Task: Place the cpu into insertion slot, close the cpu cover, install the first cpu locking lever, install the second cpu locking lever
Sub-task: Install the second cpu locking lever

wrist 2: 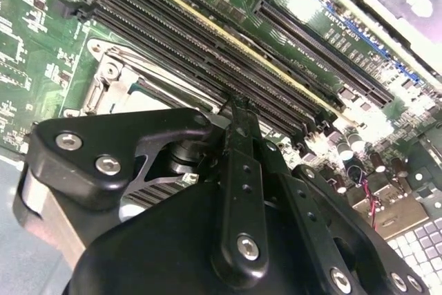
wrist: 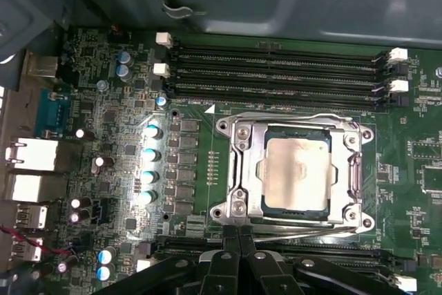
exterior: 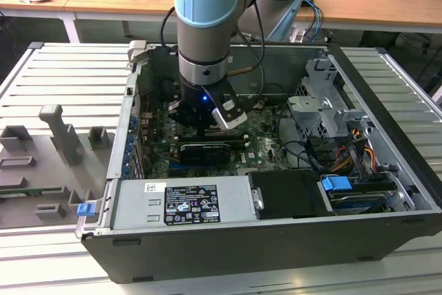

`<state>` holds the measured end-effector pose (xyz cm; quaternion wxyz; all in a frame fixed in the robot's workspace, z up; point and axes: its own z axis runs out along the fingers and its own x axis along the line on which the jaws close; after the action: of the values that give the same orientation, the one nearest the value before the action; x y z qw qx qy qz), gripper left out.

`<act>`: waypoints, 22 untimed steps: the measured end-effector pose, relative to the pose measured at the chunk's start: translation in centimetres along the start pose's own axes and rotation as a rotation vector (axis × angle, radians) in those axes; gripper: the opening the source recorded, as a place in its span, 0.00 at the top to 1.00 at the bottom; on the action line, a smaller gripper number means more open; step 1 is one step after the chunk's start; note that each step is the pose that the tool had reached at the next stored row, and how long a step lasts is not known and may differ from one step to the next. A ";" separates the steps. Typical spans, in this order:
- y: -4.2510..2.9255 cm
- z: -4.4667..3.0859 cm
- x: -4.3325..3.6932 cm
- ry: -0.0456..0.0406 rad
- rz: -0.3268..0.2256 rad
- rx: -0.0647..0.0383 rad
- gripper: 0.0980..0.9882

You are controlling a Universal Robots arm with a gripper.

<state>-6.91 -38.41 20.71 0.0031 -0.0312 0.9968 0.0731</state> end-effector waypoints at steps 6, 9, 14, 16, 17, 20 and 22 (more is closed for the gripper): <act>-1.06 -0.16 0.38 -0.0039 0.000 -0.061 0.99; -1.34 -0.16 0.53 -0.0051 -0.001 -0.074 0.99; -1.40 0.08 0.81 -0.0088 -0.005 -0.084 0.99; -1.41 0.22 1.05 -0.0141 -0.010 -0.091 0.99; -1.41 0.26 1.06 -0.0152 -0.012 -0.095 0.99; -1.43 0.41 1.12 -0.0194 -0.018 -0.115 0.99; -1.43 0.49 1.21 -0.0211 -0.019 -0.121 0.99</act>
<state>-8.02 -39.83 20.00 0.0124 -0.0402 0.9902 0.1335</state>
